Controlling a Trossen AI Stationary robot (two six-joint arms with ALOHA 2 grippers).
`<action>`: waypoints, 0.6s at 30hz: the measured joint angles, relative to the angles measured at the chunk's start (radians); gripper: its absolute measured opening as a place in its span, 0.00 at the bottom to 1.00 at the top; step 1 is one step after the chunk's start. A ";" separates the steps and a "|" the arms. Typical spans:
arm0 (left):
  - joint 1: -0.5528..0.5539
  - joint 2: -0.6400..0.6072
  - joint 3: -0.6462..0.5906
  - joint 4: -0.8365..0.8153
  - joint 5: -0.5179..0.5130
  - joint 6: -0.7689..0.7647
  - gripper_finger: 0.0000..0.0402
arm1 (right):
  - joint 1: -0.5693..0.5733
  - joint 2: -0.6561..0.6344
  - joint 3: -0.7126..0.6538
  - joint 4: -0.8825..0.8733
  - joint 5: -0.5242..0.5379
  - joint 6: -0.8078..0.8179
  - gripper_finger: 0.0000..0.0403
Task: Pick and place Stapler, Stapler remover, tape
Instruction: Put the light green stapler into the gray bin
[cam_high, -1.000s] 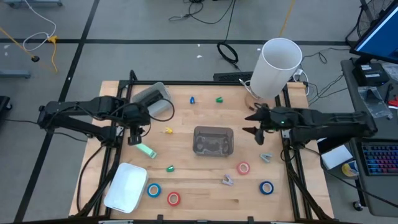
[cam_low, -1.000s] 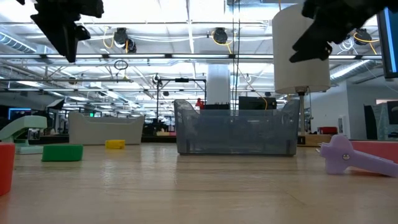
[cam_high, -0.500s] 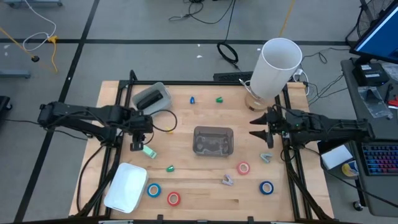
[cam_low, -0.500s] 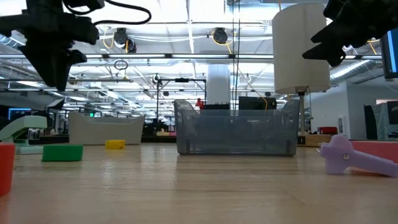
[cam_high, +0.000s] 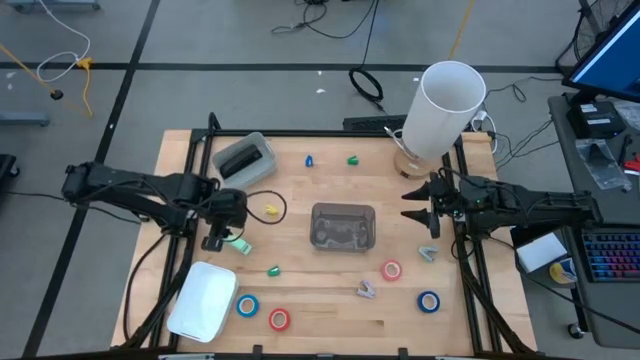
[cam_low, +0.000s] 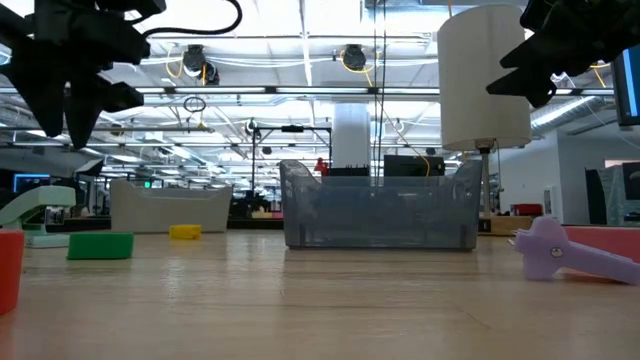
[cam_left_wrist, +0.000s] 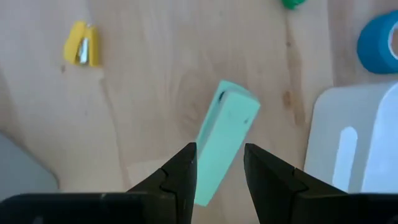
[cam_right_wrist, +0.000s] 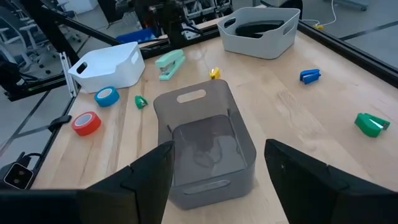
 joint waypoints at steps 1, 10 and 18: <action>-0.006 0.007 0.000 0.000 0.000 0.008 0.33 | 0.000 0.000 0.000 0.000 0.000 0.000 0.60; -0.040 0.136 0.000 0.000 0.000 0.041 0.40 | 0.000 0.000 0.000 0.034 0.000 0.000 0.60; -0.043 0.265 0.001 -0.004 0.000 0.084 0.56 | 0.000 0.000 0.000 0.048 0.000 0.000 0.60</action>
